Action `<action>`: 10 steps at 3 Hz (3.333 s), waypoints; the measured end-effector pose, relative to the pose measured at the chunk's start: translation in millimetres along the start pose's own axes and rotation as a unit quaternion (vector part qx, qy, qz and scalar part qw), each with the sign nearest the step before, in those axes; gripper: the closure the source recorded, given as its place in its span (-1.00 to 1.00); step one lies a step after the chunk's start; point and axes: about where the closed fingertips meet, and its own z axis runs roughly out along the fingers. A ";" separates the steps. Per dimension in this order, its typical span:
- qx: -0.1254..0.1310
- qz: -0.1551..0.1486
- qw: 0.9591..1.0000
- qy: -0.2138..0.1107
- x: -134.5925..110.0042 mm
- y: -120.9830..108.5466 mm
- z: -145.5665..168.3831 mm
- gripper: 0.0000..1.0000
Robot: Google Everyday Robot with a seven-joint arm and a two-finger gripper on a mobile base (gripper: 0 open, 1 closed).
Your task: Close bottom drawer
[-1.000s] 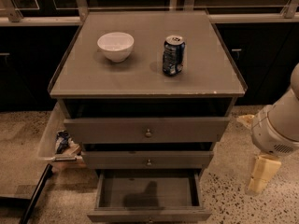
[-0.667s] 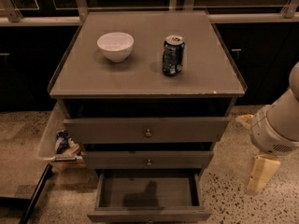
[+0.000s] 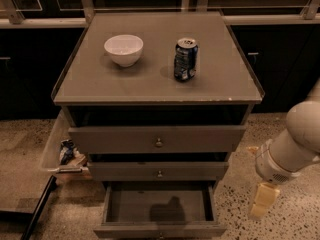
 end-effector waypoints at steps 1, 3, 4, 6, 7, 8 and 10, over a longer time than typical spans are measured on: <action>0.002 -0.007 1.000 -0.018 13.9 -6.2 47.4 -1.00; -0.012 -0.006 0.999 -0.037 29.4 -5.8 94.8 -1.00; -0.019 -0.003 0.998 -0.060 31.0 -1.4 119.2 -1.00; -0.052 0.016 0.989 -0.134 42.2 7.6 229.3 -1.00; -0.052 0.016 0.989 -0.134 42.2 7.6 229.3 -1.00; -0.065 0.040 0.984 -0.161 40.5 15.1 262.4 -1.00; -0.089 0.068 0.967 -0.228 37.3 26.5 359.4 -0.16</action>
Offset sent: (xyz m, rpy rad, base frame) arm 0.0072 -0.0146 -0.1473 0.1165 0.0044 0.0207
